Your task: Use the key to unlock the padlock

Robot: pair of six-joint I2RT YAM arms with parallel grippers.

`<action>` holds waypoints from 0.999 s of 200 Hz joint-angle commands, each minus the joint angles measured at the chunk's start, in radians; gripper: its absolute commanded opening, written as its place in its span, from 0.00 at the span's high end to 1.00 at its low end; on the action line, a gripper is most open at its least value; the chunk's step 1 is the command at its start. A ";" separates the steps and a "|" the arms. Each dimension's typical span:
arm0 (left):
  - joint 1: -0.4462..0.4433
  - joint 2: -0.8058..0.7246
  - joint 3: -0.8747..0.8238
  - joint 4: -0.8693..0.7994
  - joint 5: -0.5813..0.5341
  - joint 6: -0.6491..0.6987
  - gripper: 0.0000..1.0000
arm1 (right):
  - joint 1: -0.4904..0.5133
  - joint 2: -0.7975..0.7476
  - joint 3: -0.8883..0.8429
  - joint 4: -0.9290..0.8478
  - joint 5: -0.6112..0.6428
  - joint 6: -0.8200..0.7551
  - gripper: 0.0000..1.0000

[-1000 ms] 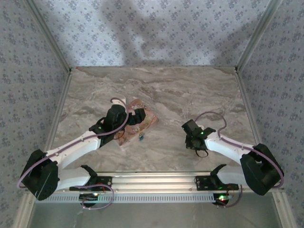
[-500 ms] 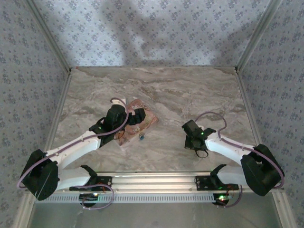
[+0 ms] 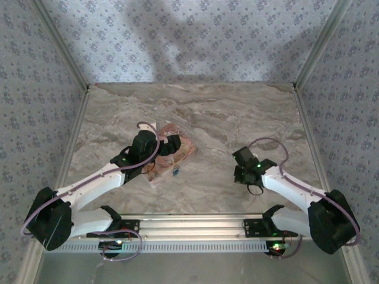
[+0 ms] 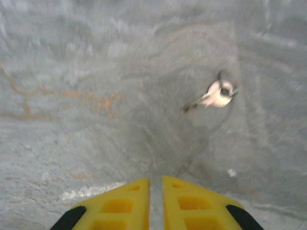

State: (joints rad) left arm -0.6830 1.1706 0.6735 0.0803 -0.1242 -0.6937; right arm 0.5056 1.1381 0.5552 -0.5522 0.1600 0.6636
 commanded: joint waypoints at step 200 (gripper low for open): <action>-0.008 -0.010 0.051 -0.014 -0.019 0.004 0.02 | -0.377 0.244 0.110 0.061 -0.219 -0.218 0.78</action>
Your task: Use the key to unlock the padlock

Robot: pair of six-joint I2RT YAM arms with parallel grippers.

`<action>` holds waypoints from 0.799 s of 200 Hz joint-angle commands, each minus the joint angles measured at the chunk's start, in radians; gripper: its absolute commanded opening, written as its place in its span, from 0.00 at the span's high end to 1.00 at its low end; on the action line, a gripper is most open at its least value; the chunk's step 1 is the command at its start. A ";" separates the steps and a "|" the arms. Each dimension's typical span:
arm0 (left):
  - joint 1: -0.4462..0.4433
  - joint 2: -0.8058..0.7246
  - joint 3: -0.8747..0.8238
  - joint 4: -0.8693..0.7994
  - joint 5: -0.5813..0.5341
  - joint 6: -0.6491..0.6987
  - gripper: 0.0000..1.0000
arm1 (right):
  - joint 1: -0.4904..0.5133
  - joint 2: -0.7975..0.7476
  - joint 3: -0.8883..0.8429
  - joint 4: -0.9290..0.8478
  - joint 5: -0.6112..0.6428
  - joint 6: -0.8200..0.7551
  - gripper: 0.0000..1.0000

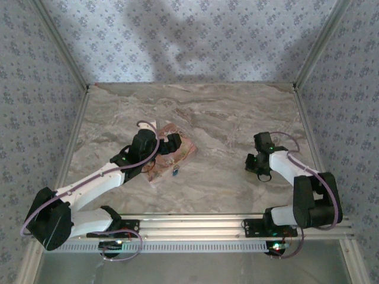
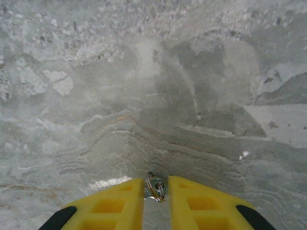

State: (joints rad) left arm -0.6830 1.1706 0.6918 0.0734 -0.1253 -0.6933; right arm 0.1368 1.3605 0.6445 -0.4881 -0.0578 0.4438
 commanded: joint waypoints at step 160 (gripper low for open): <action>-0.012 0.020 0.061 0.067 0.137 0.000 0.05 | -0.010 -0.211 -0.083 0.127 -0.258 0.187 1.00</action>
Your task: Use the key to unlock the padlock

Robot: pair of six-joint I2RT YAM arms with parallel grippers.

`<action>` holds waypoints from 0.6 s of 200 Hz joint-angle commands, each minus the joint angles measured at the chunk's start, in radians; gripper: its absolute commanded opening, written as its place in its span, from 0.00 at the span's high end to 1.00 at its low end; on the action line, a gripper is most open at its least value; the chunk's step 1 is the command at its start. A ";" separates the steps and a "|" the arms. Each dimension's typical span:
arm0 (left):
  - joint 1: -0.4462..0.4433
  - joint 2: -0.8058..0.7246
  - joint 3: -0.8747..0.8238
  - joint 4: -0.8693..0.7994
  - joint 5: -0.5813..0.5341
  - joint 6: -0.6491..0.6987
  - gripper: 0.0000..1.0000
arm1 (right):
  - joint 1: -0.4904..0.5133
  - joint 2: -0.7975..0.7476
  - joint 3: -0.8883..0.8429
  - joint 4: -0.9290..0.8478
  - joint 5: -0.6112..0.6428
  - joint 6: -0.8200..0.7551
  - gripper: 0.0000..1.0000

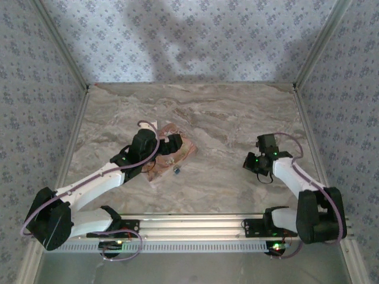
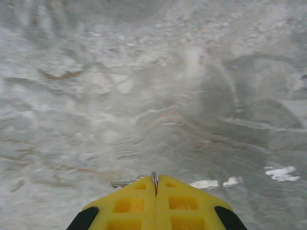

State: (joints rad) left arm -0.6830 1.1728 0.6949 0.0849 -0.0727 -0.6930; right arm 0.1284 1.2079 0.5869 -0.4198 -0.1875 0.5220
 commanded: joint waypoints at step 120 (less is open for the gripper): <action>-0.214 0.289 0.299 0.170 0.218 -0.013 0.27 | 0.191 -0.295 -0.068 0.327 -0.192 0.668 1.00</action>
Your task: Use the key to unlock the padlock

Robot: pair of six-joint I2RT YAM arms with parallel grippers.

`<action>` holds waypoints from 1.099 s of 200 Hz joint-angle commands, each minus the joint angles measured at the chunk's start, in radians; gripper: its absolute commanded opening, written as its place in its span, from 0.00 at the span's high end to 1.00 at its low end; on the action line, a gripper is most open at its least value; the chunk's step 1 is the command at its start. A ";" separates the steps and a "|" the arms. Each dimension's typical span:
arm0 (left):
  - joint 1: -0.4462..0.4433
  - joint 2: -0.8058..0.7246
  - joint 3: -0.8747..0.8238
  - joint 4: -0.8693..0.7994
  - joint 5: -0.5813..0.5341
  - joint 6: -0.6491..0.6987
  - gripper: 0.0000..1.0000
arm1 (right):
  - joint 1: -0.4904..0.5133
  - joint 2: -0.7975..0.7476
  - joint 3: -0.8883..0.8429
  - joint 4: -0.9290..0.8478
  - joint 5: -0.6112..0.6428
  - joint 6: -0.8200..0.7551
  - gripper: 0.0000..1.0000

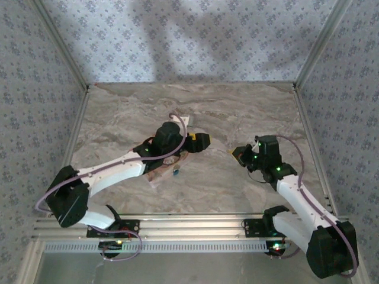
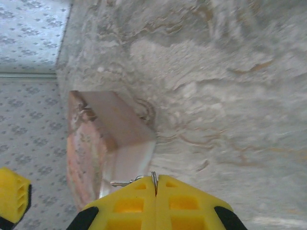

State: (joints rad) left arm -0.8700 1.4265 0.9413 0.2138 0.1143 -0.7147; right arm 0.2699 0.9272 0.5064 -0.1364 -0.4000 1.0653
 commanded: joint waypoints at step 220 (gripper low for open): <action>-0.081 0.219 0.131 0.082 0.065 -0.044 0.74 | 0.183 -0.009 0.065 0.118 0.096 0.268 1.00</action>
State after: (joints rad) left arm -0.9394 1.6405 1.0401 0.2680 0.1688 -0.7624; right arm 0.4438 0.9253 0.5358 -0.0330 -0.3180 1.3132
